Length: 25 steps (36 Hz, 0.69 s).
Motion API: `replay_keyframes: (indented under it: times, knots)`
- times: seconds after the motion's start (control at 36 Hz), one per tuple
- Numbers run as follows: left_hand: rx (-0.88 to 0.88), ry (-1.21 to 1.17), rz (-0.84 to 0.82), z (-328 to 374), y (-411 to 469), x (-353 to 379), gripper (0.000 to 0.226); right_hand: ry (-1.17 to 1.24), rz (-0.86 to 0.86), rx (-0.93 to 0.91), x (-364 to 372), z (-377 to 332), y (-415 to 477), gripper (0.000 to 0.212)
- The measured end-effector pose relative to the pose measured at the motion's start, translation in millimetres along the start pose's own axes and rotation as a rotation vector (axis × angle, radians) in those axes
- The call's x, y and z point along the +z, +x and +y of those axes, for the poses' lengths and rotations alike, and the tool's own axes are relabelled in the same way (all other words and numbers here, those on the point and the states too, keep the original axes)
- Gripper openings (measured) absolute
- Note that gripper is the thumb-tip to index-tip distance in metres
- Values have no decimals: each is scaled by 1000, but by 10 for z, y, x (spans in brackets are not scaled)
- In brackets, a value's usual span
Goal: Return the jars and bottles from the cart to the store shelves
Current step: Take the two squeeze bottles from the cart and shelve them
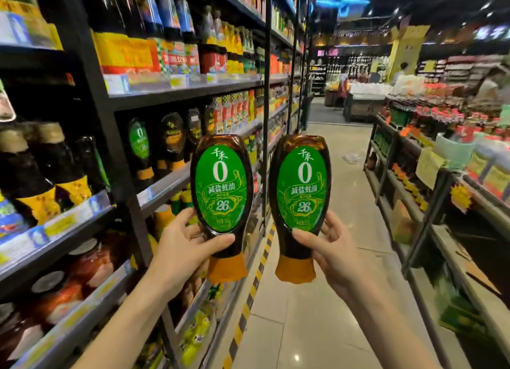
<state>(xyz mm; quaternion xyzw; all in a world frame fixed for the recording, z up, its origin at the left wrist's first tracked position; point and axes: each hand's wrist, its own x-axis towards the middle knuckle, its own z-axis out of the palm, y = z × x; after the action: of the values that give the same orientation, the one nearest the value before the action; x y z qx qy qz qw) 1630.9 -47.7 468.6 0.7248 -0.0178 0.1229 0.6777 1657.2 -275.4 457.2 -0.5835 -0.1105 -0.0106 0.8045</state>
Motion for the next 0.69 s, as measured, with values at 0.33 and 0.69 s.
replay_keyframes:
  times: [0.33,0.69]
  knots:
    - [7,39,152,-358,1129,18,76,97,-138,68,-75,472,1506,80]
    - [63,178,293,-477,2193,-388,67,178,-336,67,489,842,3016,97]
